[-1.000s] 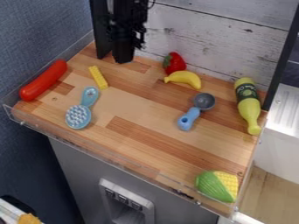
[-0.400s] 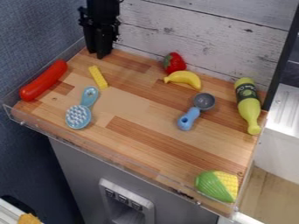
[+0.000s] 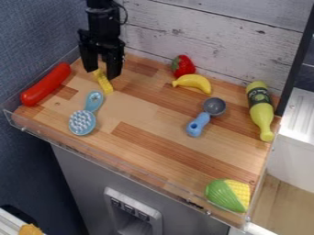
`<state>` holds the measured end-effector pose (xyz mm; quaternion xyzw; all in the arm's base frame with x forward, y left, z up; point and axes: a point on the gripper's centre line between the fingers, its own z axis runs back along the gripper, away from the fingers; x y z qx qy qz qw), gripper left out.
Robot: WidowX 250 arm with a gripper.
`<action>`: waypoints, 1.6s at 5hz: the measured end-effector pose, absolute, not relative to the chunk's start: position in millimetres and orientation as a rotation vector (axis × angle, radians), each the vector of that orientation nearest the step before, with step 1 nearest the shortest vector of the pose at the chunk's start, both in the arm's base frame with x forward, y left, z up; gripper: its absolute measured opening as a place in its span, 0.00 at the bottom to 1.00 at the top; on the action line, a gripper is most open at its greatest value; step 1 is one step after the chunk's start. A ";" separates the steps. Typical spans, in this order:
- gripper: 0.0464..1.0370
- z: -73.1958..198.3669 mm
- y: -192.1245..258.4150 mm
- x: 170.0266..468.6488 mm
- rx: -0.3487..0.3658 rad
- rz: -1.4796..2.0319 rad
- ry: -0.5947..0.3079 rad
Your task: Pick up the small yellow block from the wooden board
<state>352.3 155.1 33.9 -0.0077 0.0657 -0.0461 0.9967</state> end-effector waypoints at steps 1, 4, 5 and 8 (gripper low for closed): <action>0.96 21.0 157.9 356.4 -0.009 -0.113 0.121; 0.60 15.8 163.9 367.7 0.024 -0.329 0.083; 0.33 15.0 164.7 371.7 0.028 -0.345 0.081; 0.08 15.9 164.3 375.8 0.019 -0.190 0.081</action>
